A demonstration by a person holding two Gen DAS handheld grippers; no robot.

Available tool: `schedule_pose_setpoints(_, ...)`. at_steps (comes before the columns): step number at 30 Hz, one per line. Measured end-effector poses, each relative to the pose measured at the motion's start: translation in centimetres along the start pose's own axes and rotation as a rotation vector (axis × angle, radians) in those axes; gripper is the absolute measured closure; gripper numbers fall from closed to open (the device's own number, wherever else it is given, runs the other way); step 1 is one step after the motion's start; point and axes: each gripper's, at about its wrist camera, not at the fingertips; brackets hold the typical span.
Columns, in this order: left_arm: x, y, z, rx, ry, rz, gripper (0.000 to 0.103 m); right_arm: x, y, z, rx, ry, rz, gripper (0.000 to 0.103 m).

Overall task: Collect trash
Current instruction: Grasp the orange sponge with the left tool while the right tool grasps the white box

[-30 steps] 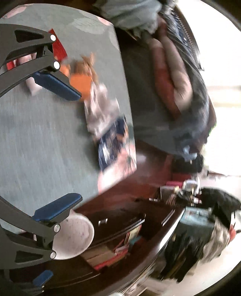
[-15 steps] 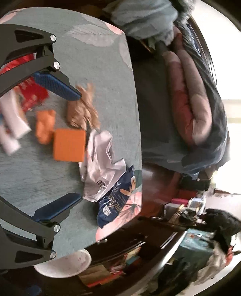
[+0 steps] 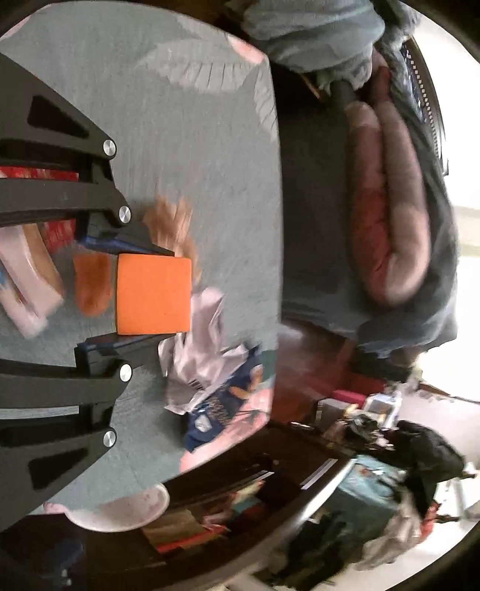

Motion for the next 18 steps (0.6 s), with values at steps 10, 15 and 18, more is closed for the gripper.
schedule_pose_setpoints(10,5.4,7.6,0.5,0.091,-0.068,-0.066,0.068,-3.7,8.6,-1.8,0.124,0.057,-0.143,0.005)
schedule_pose_setpoints(15,6.1,9.4,1.0,0.110,-0.076,-0.085,0.068,-6.4,12.4,-2.3,0.218,0.092,-0.155,0.005)
schedule_pose_setpoints(18,6.1,10.3,1.3,0.122,-0.074,-0.078,0.068,-8.0,13.0,-2.6,0.216,0.127,-0.168,0.017)
Point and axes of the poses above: each gripper's, at about its wrist camera, not at the fingertips, and x roughly against the way its jaws point, y to its left, z to its underside
